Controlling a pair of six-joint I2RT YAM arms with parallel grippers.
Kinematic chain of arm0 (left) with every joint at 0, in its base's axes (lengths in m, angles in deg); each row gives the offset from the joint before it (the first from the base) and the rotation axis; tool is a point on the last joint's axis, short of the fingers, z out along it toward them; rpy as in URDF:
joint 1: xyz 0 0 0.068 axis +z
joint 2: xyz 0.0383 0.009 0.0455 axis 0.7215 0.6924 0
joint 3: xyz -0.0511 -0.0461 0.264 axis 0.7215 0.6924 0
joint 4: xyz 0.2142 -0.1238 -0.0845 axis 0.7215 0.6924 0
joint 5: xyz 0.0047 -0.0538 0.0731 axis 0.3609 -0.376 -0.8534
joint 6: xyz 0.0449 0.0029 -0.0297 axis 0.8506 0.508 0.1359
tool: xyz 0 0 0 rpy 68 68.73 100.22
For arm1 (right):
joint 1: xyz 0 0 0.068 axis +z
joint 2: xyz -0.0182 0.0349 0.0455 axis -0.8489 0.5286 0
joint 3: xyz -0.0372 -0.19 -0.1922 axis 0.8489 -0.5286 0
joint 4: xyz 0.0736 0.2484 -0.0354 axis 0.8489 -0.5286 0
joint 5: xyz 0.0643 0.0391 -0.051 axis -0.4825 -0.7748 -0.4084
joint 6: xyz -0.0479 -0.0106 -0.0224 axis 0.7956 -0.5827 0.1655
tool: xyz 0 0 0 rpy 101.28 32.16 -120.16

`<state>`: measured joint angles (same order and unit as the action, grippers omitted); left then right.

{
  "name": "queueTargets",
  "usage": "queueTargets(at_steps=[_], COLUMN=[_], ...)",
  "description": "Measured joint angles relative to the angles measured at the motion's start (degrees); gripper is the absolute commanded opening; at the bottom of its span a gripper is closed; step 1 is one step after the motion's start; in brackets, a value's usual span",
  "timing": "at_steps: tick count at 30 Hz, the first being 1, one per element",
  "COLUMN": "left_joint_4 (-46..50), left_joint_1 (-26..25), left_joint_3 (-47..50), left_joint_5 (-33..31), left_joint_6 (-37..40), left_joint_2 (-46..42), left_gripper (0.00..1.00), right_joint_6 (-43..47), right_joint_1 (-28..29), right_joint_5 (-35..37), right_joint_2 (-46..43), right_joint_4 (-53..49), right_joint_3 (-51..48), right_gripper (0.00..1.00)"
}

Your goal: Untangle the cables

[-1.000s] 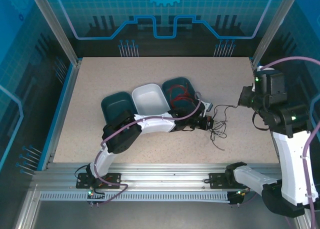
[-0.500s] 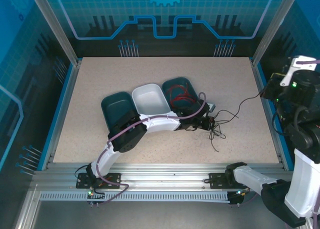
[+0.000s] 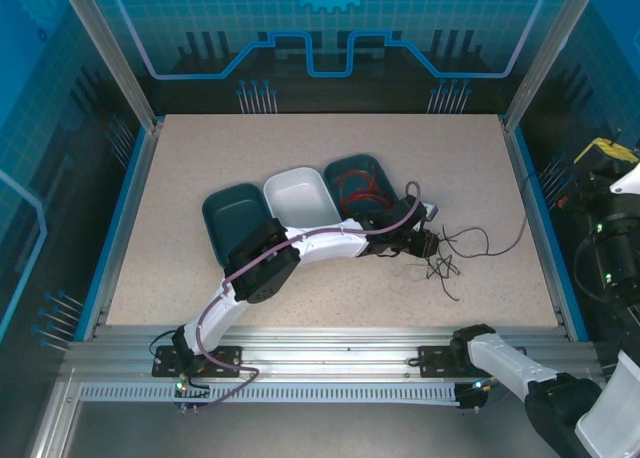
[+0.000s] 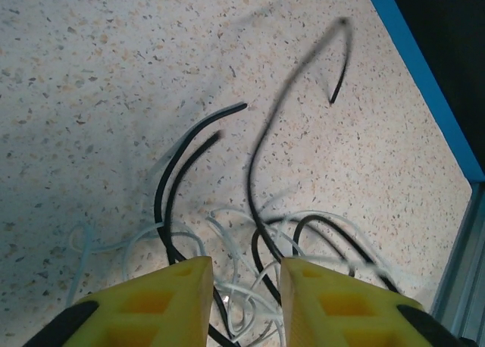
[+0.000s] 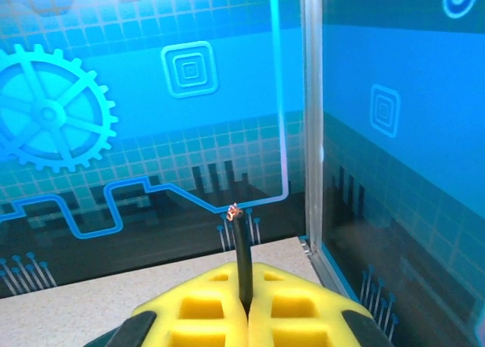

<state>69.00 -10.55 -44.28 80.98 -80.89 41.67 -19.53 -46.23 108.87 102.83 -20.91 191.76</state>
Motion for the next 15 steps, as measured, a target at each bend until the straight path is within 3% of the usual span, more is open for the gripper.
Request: queueTargets(at_steps=[9, 15], left_joint_4=[-0.1, -1.7], left_joint_1=[0.4, 0.7], left_joint_3=[0.6, 9.2], left_joint_5=[-0.5, -1.2], left_joint_6=[2.4, 4.6], left_joint_2=[-2.0, -15.1], left_gripper=[0.56, 0.70], right_joint_6=[-1.6, -3.2], right_joint_1=[0.0, 0.0], right_joint_5=[-13.2, -19.1], right_joint_2=[1.8, 2.2], right_joint_4=[2.2, 3.0], right_joint_3=[3.8, 1.5], right_gripper=[0.00, 0.00])
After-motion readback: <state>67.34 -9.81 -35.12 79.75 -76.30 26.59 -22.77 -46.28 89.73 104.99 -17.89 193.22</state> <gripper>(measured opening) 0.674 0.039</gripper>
